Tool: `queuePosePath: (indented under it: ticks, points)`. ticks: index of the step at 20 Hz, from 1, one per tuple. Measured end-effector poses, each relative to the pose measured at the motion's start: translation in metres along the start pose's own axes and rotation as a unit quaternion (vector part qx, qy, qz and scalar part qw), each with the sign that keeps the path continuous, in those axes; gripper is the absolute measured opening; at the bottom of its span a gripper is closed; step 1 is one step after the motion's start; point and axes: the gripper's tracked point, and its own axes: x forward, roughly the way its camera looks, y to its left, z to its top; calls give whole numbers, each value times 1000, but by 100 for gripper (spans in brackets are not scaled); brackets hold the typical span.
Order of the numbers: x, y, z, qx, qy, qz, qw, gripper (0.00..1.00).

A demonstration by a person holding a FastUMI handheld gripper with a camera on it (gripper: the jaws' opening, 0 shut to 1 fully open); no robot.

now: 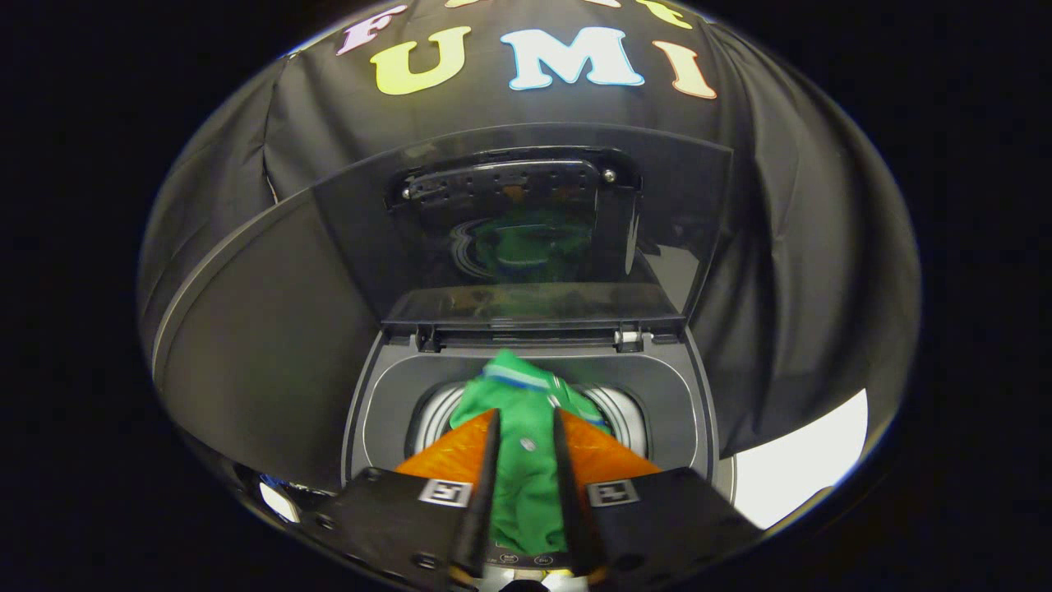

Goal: Put the clothes into the washing machine and then close the washing machine lid.

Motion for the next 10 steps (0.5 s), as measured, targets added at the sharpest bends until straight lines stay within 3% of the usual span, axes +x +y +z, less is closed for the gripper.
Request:
queuePosePath:
  ticks: [3,10]
  points:
    - [-2,-3,-3,-17,2,0,1000,97]
    - [-2,1,1,-20,-9,-1,1000,98]
